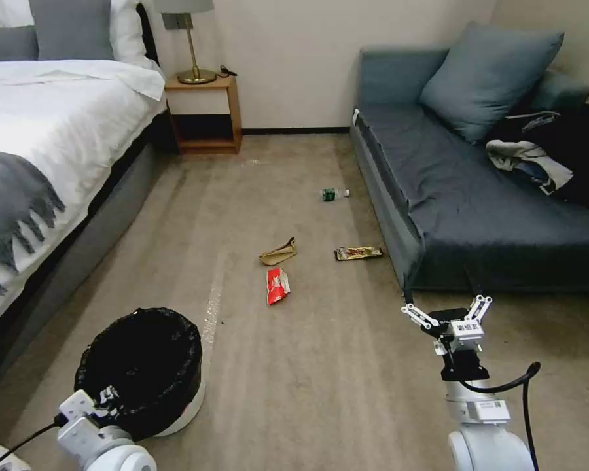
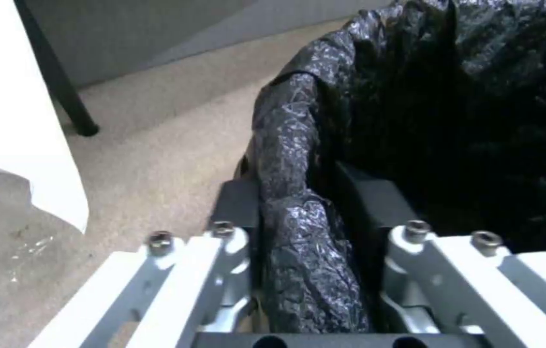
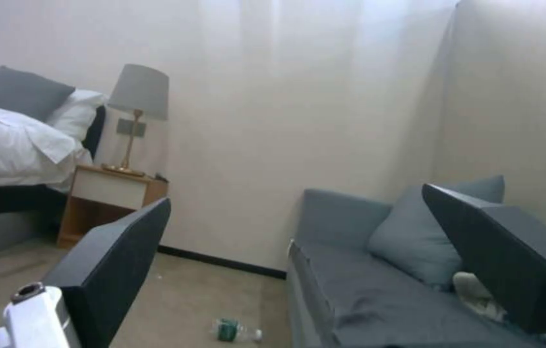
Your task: Pick up the trash bin, then pick up the garbage on the floor and place it into the trash bin.
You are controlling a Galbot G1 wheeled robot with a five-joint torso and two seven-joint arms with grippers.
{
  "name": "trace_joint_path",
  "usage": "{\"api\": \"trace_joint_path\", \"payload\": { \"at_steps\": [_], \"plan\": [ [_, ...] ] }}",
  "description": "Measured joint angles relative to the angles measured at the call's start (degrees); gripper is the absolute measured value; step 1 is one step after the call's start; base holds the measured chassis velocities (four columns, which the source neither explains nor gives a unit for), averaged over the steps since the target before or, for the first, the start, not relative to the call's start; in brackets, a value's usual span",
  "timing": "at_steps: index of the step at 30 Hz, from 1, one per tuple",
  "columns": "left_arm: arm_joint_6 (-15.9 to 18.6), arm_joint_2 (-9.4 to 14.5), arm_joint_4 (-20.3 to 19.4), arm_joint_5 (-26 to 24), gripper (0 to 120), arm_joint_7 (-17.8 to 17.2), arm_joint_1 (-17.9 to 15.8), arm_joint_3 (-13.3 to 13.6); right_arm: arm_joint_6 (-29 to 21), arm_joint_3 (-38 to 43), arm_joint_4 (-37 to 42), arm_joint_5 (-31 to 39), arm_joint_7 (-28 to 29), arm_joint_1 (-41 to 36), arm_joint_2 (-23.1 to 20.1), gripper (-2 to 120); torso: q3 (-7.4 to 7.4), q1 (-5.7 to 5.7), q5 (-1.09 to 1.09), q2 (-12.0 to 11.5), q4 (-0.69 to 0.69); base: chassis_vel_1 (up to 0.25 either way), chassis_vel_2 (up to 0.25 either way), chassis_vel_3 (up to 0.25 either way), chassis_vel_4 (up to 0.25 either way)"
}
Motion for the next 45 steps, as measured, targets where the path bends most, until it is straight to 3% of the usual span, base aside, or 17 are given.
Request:
{"api": "trace_joint_path", "payload": {
  "at_steps": [5, 8, 12, 16, 17, 20, 21, 22, 23, 26, 34, 38, 45],
  "plan": [
    [-0.4, 0.3, 0.2, 0.2, 9, 0.6, 0.0, -0.2, 0.0, 0.0, -0.2, 0.1, 0.0, 0.1, -0.1, 100, 0.00, 0.00, -0.03, 0.0, 0.01, 0.000, 0.000, 0.000, 0.000],
    [-0.5, 0.5, -0.1, 1.1, 8, 1.3, 0.2, -0.3, 0.1, -0.2, -0.3, 0.1, 0.1, 0.1, -0.2, 100, 0.00, 0.00, -0.07, 0.0, 0.00, 0.000, 0.000, 0.000, 0.000],
    [-1.1, 1.2, -0.3, 5.8, 8, 4.6, 0.5, -0.9, -0.5, -1.3, -0.3, 0.1, 1.0, 0.2, -0.3, 100, 0.01, 0.00, -0.10, 0.0, -0.01, 0.000, 0.000, 0.000, 0.000],
    [-3.2, 4.6, 0.6, 19.3, 7, 18.0, 0.1, -3.8, -10.5, -5.5, 2.9, 6.6, 2.7, -0.6, -2.4, 100, 0.01, 0.00, -0.05, 0.0, 0.00, 0.000, 0.000, 0.000, 0.000],
    [-3.2, 4.6, 0.6, 19.3, 7, 18.0, 0.1, -3.8, -10.5, -5.5, 2.9, 6.6, 2.7, -0.6, -2.4, 100, 0.01, 0.00, -0.05, 0.0, 0.00, 0.000, 0.000, 0.000, 0.000],
    [-3.7, 6.7, 0.1, 22.8, 7, 27.1, 0.3, -4.5, -11.4, -6.4, 2.8, 11.2, 0.8, 0.0, -4.0, 100, 0.01, 0.00, -0.04, 0.0, 0.00, 0.000, 0.000, 0.000, 0.000],
    [-4.4, 7.5, -0.1, 24.3, 7, 31.7, 0.4, -4.7, -10.8, -6.5, 2.1, 12.8, -0.6, 0.5, -4.6, 100, 0.01, 0.00, -0.03, 0.0, 0.01, 0.000, 0.000, 0.000, 0.000],
    [-4.4, 7.5, -0.1, 24.3, 7, 31.7, 0.4, -4.7, -10.8, -6.5, 2.1, 12.8, -0.6, 0.5, -4.6, 100, 0.01, 0.00, -0.03, 0.0, 0.01, 0.000, 0.000, 0.000, 0.000],
    [-5.5, 8.1, 0.0, 26.2, 7, 35.9, 0.4, -4.7, -10.6, -6.4, 1.3, 14.6, -2.3, 0.6, -5.4, 100, 0.01, 0.00, -0.04, 0.0, 0.00, 0.000, 0.000, 0.000, 0.000],
    [-8.5, 9.0, 1.2, 29.7, 7, 40.9, 0.3, -4.9, -10.4, -7.5, -0.4, 20.8, -1.8, 0.6, -7.5, 100, 0.00, 0.00, -0.05, 0.0, -0.01, 0.000, 0.000, 0.000, 0.000],
    [-10.8, 8.3, 1.5, 30.5, 7, 42.7, 0.2, -5.2, -7.1, -6.9, -2.0, 19.0, -2.0, 1.0, -8.2, 100, 0.01, 0.01, -0.04, 0.0, 0.01, 0.000, 0.000, 0.000, 0.000],
    [-10.9, 7.2, 1.4, 32.9, 7, 39.9, 0.2, -5.4, -6.6, -6.6, -2.5, 16.8, -1.5, 1.3, -8.4, 100, 0.00, 0.00, -0.04, 0.0, 0.00, 0.000, 0.000, 0.000, 0.000],
    [-10.7, 6.7, 1.2, 35.4, 7, 38.8, 0.6, -5.7, -6.0, -6.8, -3.1, 15.4, -1.7, 1.7, -8.0, 100, 0.00, 0.00, -0.04, 0.0, 0.00, 0.000, 0.000, 0.000, 0.000]
  ]
}}
